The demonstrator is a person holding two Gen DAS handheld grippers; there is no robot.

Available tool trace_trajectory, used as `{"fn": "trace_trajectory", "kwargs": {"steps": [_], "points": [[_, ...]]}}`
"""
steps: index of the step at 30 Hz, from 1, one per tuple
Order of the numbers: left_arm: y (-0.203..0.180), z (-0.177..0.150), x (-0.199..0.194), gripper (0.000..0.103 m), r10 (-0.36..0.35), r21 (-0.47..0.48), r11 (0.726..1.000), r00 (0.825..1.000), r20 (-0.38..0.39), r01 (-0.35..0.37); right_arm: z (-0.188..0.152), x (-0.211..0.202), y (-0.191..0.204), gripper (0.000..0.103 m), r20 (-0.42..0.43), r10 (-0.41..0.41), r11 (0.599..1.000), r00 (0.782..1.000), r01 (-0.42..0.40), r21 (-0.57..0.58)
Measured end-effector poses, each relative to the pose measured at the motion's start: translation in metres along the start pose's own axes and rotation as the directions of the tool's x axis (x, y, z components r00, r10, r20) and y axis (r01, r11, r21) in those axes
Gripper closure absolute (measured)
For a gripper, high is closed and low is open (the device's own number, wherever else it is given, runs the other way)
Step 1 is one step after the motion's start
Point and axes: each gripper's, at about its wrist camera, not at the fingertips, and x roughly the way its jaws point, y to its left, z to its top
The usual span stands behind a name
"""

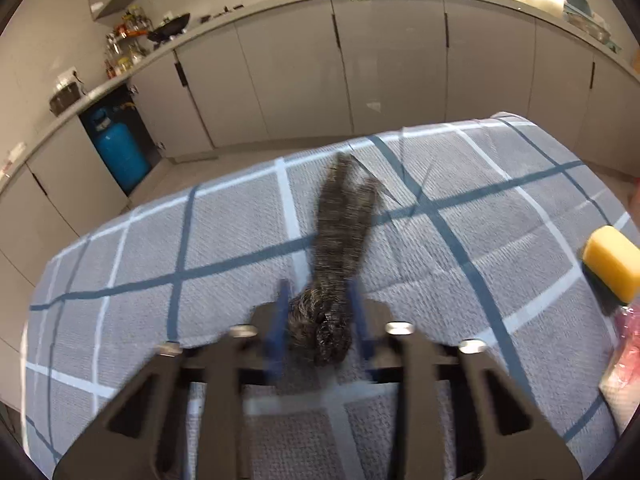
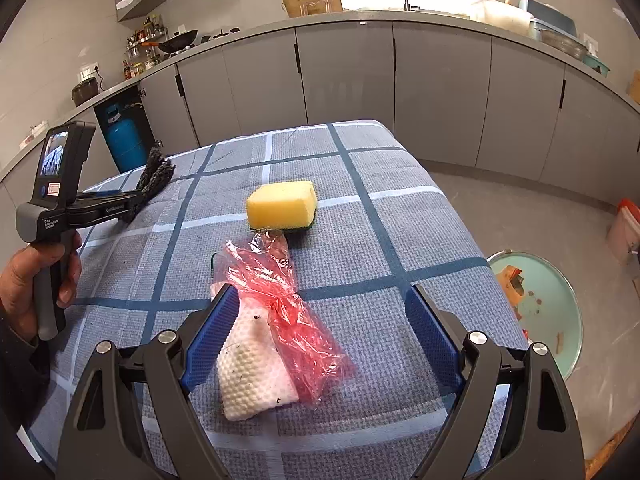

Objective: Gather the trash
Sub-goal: 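Grasp the black scouring pad with the left tool while the right tool grasps the pink clear bag, then carry the black scouring pad and pink bag over the green basin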

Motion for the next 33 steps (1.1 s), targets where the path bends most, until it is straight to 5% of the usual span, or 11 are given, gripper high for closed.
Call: {"fn": "trace_trajectory", "kwargs": {"steps": [12, 16, 19, 33], "points": [[-0.032, -0.027, -0.084, 0.091, -0.061, 0.044, 0.997, 0.996, 0.073, 0.057, -0.008, 0.0, -0.003, 0.02, -0.018, 0.047, 0.999, 0.999, -0.047, 0.004], [-0.05, -0.051, -0.102, 0.091, -0.114, 0.068, 0.991, 0.993, 0.034, 0.111, -0.013, 0.005, -0.003, 0.04, -0.06, 0.092, 0.996, 0.994, -0.092, 0.001], [-0.06, -0.067, -0.109, 0.091, -0.128, 0.097, 0.987, 0.992, 0.01, 0.126, -0.017, 0.006, -0.003, 0.067, -0.082, 0.117, 0.993, 0.99, -0.117, 0.007], [-0.081, -0.067, -0.154, 0.091, -0.147, 0.142, 0.981, 0.986, 0.077, 0.135, -0.013, -0.04, -0.006, 0.074, 0.033, 0.121, 0.993, 0.992, -0.121, -0.008]]}}
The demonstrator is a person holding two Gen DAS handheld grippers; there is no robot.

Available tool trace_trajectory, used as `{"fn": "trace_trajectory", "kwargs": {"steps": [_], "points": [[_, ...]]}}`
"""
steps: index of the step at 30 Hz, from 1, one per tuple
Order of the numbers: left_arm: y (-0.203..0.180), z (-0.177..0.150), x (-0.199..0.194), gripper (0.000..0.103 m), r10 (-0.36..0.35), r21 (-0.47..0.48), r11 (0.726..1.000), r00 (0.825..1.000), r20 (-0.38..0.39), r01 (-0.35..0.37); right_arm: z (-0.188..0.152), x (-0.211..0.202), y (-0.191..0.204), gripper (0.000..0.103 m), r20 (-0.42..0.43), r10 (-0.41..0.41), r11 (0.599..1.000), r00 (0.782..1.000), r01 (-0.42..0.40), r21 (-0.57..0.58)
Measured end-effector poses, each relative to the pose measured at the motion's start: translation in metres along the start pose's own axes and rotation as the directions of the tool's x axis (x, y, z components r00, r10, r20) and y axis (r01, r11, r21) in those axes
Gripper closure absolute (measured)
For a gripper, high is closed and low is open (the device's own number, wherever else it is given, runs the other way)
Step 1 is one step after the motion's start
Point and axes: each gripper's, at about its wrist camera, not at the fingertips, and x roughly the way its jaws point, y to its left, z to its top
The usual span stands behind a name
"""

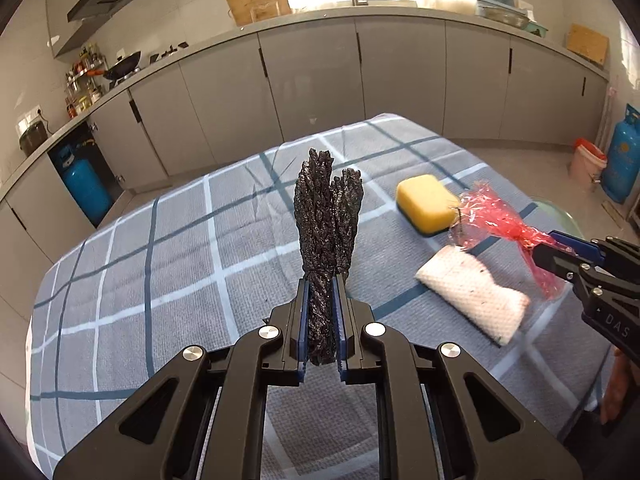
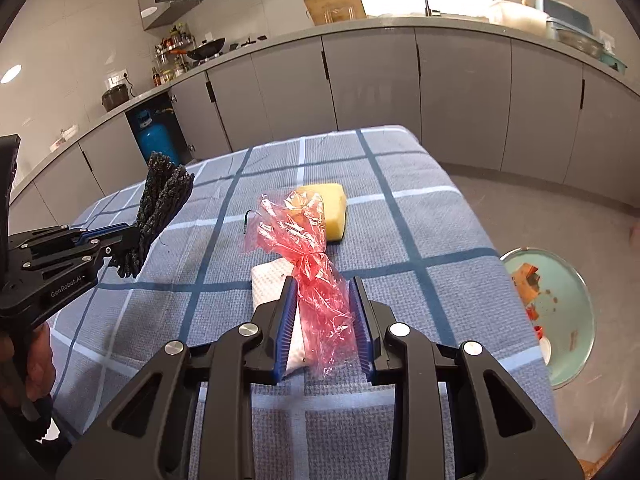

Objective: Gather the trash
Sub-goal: 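Carry the black scouring pad and pink bag over the green basin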

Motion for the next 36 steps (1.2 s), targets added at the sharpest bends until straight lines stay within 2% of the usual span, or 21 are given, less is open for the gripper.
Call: {"fn": "trace_trajectory", "kwargs": {"steps": [16, 36], "points": [[-0.058, 0.033, -0.027, 0.091, -0.06, 0.094, 0.994, 0.995, 0.082, 0.052, 0.007, -0.049, -0.031, 0.075, 0.106, -0.064, 0.997, 0.992, 0.059, 0.057], [-0.129, 0.064, -0.028, 0.091, -0.148, 0.2, 0.972, 0.981, 0.127, 0.121, 0.005, -0.075, -0.092, 0.075, 0.157, -0.164, 0.976, 0.974, 0.136, 0.171]]}}
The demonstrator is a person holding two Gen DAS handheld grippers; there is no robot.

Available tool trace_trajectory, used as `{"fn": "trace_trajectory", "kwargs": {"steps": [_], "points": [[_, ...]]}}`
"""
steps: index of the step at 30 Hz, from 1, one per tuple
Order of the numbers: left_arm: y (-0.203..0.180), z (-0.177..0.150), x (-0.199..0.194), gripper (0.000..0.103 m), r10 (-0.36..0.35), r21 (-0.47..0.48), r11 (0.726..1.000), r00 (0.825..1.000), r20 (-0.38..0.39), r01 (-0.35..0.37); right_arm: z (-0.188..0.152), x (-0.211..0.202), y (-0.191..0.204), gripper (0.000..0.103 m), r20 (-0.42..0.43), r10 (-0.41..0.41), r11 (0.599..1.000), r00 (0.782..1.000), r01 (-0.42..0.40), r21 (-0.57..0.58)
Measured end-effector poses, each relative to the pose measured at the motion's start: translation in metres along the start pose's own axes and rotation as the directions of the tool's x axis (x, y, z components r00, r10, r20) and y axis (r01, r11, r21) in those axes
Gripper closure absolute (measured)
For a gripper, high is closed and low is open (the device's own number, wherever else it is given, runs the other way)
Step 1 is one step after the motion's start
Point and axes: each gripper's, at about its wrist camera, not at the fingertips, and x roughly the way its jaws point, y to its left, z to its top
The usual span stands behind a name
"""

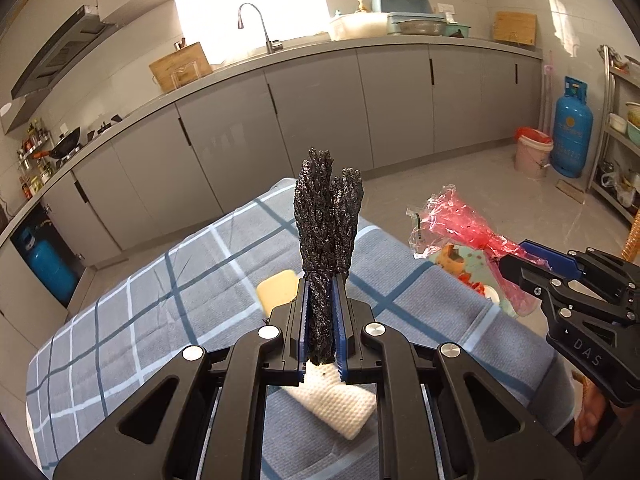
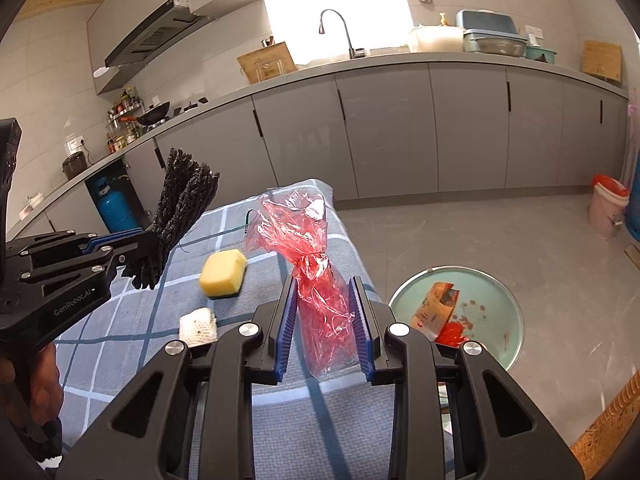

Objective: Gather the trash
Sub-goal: 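Carry the black scouring pad and pink bag over the green basin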

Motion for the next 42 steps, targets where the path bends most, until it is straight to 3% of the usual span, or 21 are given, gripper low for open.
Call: {"fn": "trace_trajectory", "kwargs": {"steps": [20, 42], "points": [[-0.056, 0.03, 0.017, 0.091, -0.095, 0.079, 0.993, 0.995, 0.037, 0.092, 0.009, -0.006, -0.051, 0.075, 0.039, -0.107, 0.992, 0.994, 0.104, 0.067], [-0.111, 0.039, 0.069, 0.091, -0.16, 0.15, 0.975, 0.987, -0.03, 0.162, 0.008, 0.013, -0.109, 0.074, 0.011, -0.179, 0.976, 0.984, 0.176, 0.129]]}}
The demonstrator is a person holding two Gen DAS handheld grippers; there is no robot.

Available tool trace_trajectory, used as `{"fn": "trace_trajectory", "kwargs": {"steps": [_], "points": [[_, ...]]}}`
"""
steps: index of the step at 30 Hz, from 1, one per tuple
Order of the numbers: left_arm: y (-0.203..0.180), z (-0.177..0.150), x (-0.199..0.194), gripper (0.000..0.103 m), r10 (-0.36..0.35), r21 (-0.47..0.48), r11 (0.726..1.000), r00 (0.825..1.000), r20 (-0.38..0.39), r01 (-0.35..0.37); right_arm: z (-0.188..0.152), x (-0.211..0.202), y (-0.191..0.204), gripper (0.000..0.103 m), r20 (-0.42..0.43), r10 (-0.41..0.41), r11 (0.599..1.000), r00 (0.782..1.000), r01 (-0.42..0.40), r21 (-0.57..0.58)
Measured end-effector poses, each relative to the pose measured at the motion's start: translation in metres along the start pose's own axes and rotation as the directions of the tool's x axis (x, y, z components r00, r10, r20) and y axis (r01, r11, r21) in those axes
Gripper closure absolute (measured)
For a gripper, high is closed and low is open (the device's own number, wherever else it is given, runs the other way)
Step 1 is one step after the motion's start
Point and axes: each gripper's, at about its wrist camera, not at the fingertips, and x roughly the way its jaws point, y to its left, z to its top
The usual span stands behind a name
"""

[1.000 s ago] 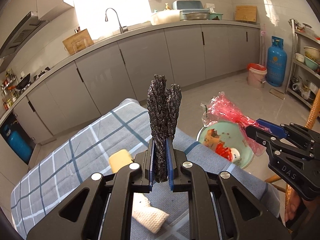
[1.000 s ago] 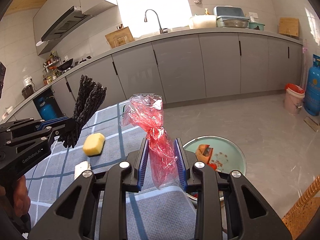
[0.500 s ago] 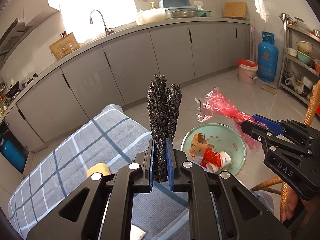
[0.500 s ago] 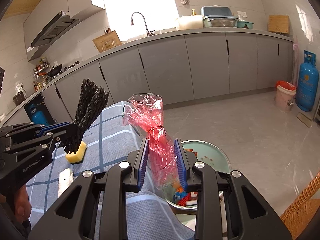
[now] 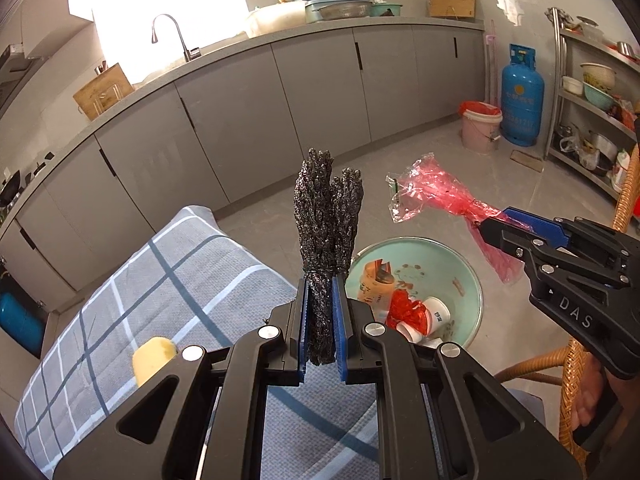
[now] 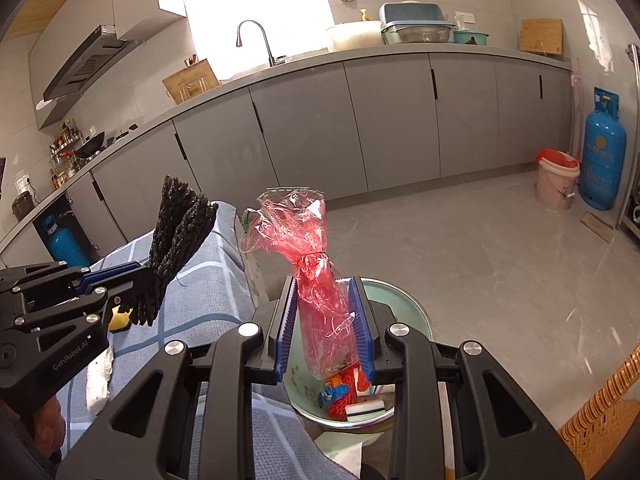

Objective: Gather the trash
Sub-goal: 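Carry the black scouring pad and pink bag over the green basin, then open both tools over the basin to drop the pad and pink bag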

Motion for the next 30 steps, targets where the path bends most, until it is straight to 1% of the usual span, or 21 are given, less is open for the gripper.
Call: {"fn": "trace_trajectory", "kwargs": {"steps": [6, 24, 26, 27, 28, 29, 30], "points": [[-0.01, 0.002, 0.014, 0.091, -0.011, 0.015, 1.0, 1.0, -0.017, 0.012, 0.002, 0.013, -0.009, 0.074, -0.011, -0.009, 1.0, 1.0, 0.009, 0.009], [-0.022, 0.002, 0.057, 0.091, -0.037, 0.018, 0.999, 0.996, -0.084, 0.038, -0.001, 0.046, -0.028, 0.073, -0.046, -0.027, 0.999, 0.999, 0.028, 0.034], [-0.022, 0.002, 0.061, 0.09, -0.035, 0.022, 0.999, 0.996, -0.087, 0.037, -0.002, 0.049, -0.028, 0.072, -0.046, -0.031, 0.999, 0.998, 0.033, 0.039], [-0.022, 0.002, 0.062, 0.09, -0.035, 0.025, 0.999, 0.996, -0.086, 0.038, -0.001, 0.051, -0.029, 0.072, -0.047, -0.033, 0.999, 0.998, 0.035, 0.041], [-0.023, 0.002, 0.063, 0.087, -0.033, 0.028, 0.999, 0.996, -0.085, 0.036, 0.0, 0.052, -0.03, 0.069, -0.046, -0.033, 0.998, 0.998, 0.035, 0.043], [-0.024, 0.003, 0.062, 0.084, -0.029, 0.028, 0.999, 0.996, -0.083, 0.031, 0.001, 0.052, -0.03, 0.064, -0.044, -0.036, 0.998, 0.998, 0.038, 0.044], [-0.024, 0.003, 0.063, 0.069, -0.023, 0.025, 0.999, 0.996, -0.084, 0.025, 0.001, 0.052, -0.031, 0.058, -0.034, -0.047, 0.998, 0.998, 0.048, 0.045]]}}
